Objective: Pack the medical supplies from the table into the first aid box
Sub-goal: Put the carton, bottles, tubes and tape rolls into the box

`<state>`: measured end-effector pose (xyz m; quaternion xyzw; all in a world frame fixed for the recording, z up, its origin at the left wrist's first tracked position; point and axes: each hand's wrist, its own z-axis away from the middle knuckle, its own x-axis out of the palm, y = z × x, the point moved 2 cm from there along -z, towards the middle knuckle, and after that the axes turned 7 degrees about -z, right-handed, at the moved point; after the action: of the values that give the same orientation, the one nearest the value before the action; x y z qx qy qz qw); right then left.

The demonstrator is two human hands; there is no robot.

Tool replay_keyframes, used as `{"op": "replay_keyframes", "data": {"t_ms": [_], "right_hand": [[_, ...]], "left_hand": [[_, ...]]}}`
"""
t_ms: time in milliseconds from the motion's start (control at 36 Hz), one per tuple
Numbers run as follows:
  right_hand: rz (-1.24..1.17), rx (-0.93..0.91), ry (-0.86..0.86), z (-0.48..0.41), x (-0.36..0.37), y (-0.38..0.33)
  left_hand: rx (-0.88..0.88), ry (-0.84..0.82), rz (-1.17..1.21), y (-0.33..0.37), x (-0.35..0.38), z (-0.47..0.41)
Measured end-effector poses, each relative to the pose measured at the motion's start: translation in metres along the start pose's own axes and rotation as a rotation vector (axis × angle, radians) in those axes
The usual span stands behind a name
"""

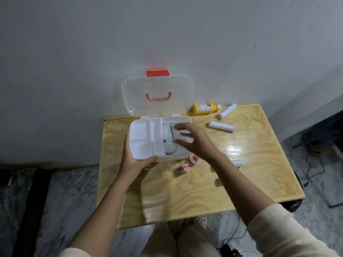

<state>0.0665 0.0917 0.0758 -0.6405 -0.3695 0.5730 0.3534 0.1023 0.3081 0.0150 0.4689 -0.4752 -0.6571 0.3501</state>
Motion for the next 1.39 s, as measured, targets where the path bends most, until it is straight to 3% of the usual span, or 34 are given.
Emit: {"op": "replay_keyframes", "data": {"t_ms": [111,167,333,611,944,1222,1389], "right_hand": [[-0.044,0.034,0.357,-0.015,-0.034,0.023],[0.007,0.114,0.447,-0.024,-0.046,0.045],[0.283,0.407,0.256,-0.055,-0.06,0.105],[0.639,0.39,0.204,-0.077,-0.059,0.121],[0.671,0.492,0.101,-0.06,-0.066,0.13],[0.261,0.498,0.375,-0.033,-0.087,0.068],[0.076,0.386,0.427,-0.004,-0.096,0.015]], "left_hand": [[-0.045,-0.004,-0.016,-0.007,-0.004,-0.002],[-0.058,0.0,-0.04,-0.01,-0.004,-0.001],[-0.091,0.016,-0.043,-0.02,-0.004,-0.001],[-0.093,0.024,-0.035,-0.02,-0.002,0.0],[-0.08,0.031,0.008,-0.023,-0.001,-0.001],[-0.056,0.017,0.02,-0.016,-0.001,-0.002],[0.012,-0.004,0.034,0.001,0.0,-0.001]]}}
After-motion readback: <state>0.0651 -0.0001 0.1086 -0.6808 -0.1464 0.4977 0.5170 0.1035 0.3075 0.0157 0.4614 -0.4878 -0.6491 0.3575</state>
